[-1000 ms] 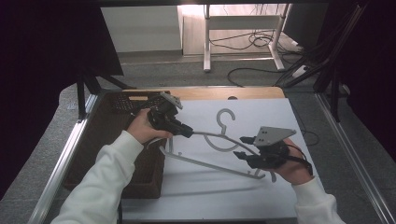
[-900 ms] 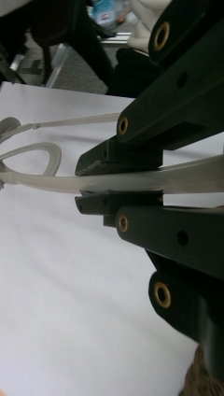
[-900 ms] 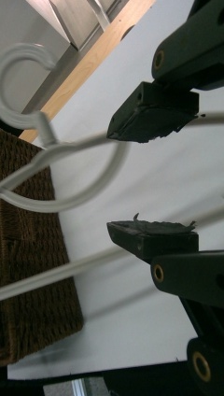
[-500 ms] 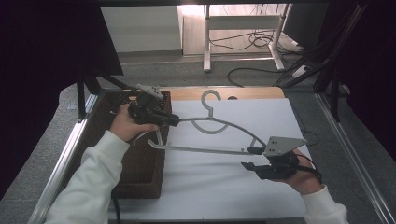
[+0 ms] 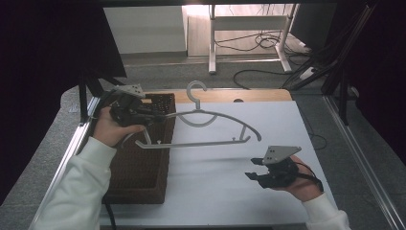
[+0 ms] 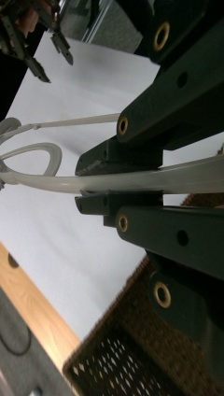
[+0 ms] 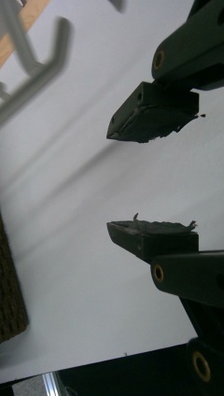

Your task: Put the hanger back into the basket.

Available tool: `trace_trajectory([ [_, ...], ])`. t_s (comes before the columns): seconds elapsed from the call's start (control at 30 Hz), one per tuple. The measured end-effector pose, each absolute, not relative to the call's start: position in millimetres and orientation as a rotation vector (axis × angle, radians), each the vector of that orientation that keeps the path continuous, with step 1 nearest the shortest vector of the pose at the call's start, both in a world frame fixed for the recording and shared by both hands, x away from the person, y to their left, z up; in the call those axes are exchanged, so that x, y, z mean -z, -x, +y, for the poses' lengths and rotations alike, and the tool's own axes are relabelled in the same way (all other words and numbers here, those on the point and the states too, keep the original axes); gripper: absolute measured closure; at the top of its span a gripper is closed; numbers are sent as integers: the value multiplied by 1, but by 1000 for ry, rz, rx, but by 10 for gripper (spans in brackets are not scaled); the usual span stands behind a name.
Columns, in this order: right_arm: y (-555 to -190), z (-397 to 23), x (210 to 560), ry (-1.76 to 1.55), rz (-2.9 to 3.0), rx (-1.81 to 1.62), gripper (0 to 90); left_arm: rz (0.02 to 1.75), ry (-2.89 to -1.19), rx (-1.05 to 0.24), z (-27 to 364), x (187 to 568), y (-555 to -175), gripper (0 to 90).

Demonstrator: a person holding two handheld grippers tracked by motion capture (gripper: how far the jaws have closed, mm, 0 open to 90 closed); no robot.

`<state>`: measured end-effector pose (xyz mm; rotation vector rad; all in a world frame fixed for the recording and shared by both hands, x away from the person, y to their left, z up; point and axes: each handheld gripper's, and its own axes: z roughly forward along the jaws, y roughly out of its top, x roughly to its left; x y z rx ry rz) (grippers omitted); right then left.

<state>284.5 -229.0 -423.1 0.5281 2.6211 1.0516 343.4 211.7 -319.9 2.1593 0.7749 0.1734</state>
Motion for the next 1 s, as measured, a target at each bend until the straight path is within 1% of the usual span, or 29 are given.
trace_trajectory([
  [0.3, -290, -232, 432, -568, 2630, -1029, 488, 859, -2077, -254, 247, 321, -324, 813],
  [0.53, -293, -233, 436, -612, 2630, -1020, 488, 910, -2016, -280, 273, 326, -310, 813],
  [0.8, -297, -234, 442, -625, 2635, -991, 488, 962, -1959, -343, 295, 332, -295, 813],
  [1.0, -299, -237, 444, -655, 2625, -986, 480, 997, -1920, -363, 311, 337, -283, 813],
])
